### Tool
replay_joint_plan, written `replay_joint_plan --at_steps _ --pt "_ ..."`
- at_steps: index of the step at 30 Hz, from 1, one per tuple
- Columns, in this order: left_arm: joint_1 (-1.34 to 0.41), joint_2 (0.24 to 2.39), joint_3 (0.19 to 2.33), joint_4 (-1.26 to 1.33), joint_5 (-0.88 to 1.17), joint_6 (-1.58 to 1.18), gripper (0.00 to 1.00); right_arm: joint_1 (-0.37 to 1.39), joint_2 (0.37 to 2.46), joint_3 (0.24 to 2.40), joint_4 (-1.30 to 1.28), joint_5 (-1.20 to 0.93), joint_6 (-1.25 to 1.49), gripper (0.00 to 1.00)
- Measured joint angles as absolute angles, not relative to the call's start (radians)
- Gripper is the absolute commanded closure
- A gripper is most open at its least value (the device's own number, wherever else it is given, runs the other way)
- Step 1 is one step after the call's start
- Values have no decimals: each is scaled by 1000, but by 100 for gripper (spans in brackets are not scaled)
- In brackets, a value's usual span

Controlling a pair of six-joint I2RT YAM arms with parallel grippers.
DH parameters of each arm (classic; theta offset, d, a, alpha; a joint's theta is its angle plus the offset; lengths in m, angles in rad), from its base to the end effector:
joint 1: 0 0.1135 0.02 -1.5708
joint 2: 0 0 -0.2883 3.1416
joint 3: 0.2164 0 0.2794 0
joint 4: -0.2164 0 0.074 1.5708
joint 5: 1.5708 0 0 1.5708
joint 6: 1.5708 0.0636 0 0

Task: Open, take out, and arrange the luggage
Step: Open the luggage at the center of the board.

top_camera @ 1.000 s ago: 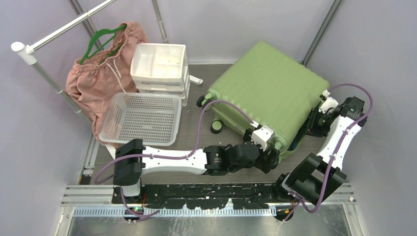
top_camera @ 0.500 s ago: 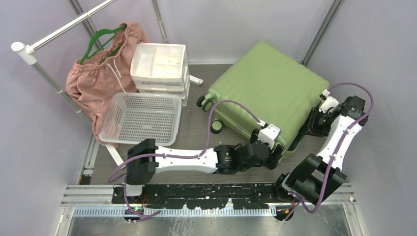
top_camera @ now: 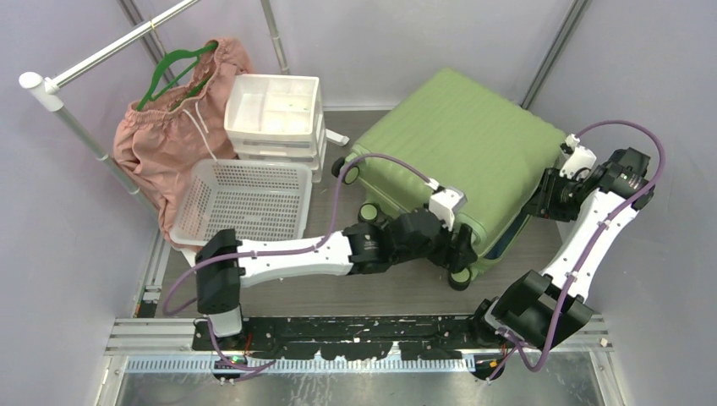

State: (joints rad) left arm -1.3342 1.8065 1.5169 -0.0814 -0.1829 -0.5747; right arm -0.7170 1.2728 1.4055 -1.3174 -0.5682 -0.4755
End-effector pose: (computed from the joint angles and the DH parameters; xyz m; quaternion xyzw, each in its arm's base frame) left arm 0.1269 -0.4768 0.3239 0.2568 0.7825 -0.4152 0.3865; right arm 0.2079 -0.1358 0.3665 0.0601 0.9417 0.1242 0.3069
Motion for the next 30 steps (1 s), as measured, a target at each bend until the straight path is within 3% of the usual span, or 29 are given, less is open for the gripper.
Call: replay_joint_plan --at_steps 18,25,30 --pt "-1010 1598 1487 65 67 -859 100 -713 1248 1333 -1204 -594 -303 62" --pt "-805 1533 1498 167 153 -975 100 -619 1242 1237 -1051 -590 -176 37" --pt "-670 1534 1542 226 183 -1063 100 -570 1267 1199 -949 -553 -99 28"
